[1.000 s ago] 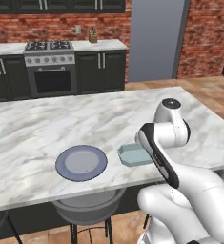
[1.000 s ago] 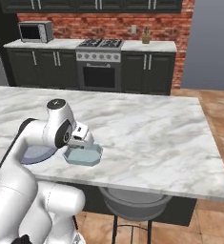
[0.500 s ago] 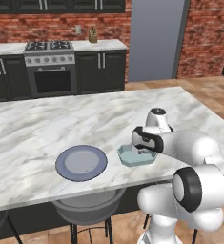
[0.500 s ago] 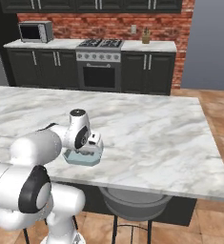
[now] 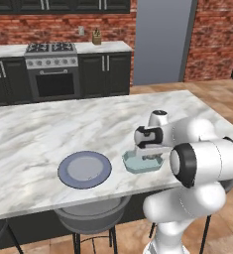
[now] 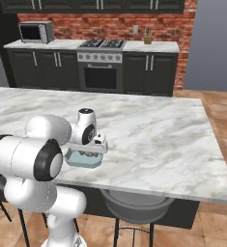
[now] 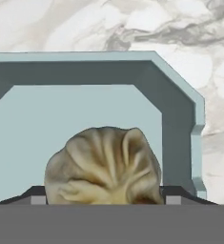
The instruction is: Place two dumplings into each of the tupperware containers and then place the containers in the fridge.
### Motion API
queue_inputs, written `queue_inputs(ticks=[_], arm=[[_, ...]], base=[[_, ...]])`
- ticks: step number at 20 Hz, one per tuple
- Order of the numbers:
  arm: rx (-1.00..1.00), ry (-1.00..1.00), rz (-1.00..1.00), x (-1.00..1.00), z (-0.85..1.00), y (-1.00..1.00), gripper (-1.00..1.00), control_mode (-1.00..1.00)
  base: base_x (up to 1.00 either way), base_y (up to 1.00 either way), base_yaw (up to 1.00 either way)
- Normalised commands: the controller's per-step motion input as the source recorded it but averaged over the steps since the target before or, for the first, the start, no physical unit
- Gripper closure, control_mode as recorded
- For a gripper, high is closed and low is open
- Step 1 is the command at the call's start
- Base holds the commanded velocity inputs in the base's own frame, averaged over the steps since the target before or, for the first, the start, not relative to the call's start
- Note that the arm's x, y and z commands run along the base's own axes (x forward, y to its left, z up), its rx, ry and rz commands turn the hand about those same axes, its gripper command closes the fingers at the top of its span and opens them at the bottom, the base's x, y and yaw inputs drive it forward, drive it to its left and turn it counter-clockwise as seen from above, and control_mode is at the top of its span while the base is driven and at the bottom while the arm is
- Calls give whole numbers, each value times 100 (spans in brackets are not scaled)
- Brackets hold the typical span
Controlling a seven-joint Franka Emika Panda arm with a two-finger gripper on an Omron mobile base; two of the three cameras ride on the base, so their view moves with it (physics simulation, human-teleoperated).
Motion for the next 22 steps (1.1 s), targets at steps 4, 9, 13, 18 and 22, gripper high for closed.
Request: queue_inputs(ticks=[4, 9, 13, 18, 22], arm=[[0, 0, 0, 6, -35, 0, 100, -100], [0, 0, 0, 0, -13, 0, -100, -100], [0, 0, 0, 0, 0, 0, -100, -100], [0, 0, 0, 20, 0, 0, -100, -100], [0, 0, 0, 12, 2, 0, -100, -100]], base=[[0, 0, 0], [0, 0, 0], [0, 0, 0], [0, 0, 0], [0, 0, 0]])
